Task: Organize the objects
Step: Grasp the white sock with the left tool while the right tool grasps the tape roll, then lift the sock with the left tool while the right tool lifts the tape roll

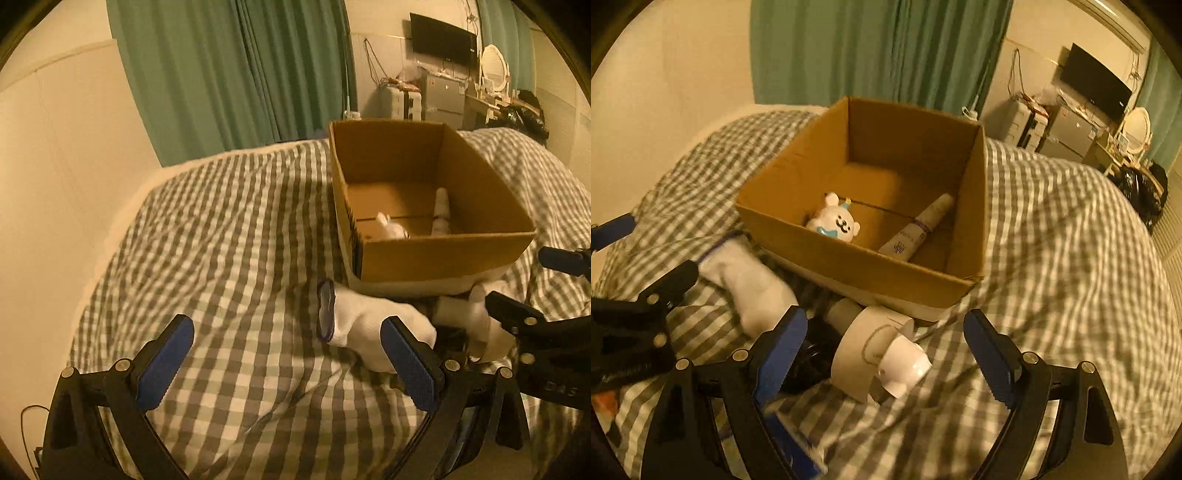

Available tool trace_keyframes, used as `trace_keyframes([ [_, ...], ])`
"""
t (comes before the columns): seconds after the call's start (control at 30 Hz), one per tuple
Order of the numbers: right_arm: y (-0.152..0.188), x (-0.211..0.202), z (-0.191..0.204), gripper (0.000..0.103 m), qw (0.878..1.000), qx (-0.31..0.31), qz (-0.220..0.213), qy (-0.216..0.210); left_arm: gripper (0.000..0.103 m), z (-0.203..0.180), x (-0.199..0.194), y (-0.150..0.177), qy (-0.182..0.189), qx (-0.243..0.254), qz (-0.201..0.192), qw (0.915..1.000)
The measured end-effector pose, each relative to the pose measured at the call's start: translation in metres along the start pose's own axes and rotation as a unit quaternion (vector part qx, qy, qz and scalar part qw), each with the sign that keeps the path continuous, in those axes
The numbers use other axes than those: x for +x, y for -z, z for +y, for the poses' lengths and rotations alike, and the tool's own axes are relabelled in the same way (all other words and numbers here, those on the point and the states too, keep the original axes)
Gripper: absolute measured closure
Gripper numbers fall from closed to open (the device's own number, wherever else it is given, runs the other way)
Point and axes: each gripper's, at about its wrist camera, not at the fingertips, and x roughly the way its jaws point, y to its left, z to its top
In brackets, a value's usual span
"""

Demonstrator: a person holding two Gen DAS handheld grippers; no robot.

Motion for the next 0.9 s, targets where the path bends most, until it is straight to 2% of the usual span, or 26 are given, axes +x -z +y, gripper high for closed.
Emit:
trace_keyframes([
  [0.1,0.006,0.017,0.002,0.017,1.000,-0.001,0.016,0.016,0.000,-0.002,0.007,0.003,0.010,-0.001,0.006,0.9999],
  [0.13,0.008,0.022,0.001,0.020,1.000,0.001,0.022,0.016,0.000,-0.004,0.010,0.004,0.014,-0.002,0.010,0.9999],
  [0.23,0.013,0.038,-0.005,0.036,0.999,0.008,0.046,0.009,0.000,-0.013,0.020,0.006,0.034,0.008,0.023,0.9991],
  [0.3,0.016,0.042,-0.008,0.049,0.999,0.014,0.052,-0.007,0.000,-0.023,0.028,0.006,0.056,0.020,0.036,0.9976],
  [0.33,0.017,0.041,-0.009,0.060,0.999,0.014,0.051,-0.010,0.000,-0.028,0.033,0.006,0.069,0.026,0.043,0.9963],
  [0.57,0.025,0.018,-0.035,0.071,0.998,0.042,0.038,-0.002,0.000,-0.045,0.054,0.004,0.112,0.028,0.067,0.9910],
  [0.63,0.027,0.012,-0.040,0.072,0.998,0.049,0.032,0.001,0.000,-0.046,0.060,0.007,0.124,0.023,0.081,0.9887],
  [0.67,0.028,0.009,-0.043,0.072,0.998,0.052,0.028,0.002,0.001,-0.047,0.062,0.009,0.125,0.024,0.086,0.9881],
  [0.7,0.029,0.007,-0.043,0.072,0.998,0.051,0.025,0.004,0.007,-0.048,0.063,0.011,0.131,0.025,0.088,0.9872],
  [0.73,0.030,0.005,-0.042,0.072,0.998,0.050,0.022,0.006,0.020,-0.048,0.062,0.012,0.146,0.023,0.087,0.9852],
  [0.77,0.031,0.002,-0.043,0.072,0.999,0.050,0.018,0.006,0.025,-0.049,0.060,0.013,0.156,0.022,0.085,0.9839],
  [0.9,0.031,-0.008,-0.041,0.072,0.999,0.040,0.006,0.001,0.035,-0.052,0.048,0.016,0.149,0.038,0.069,0.9857],
])
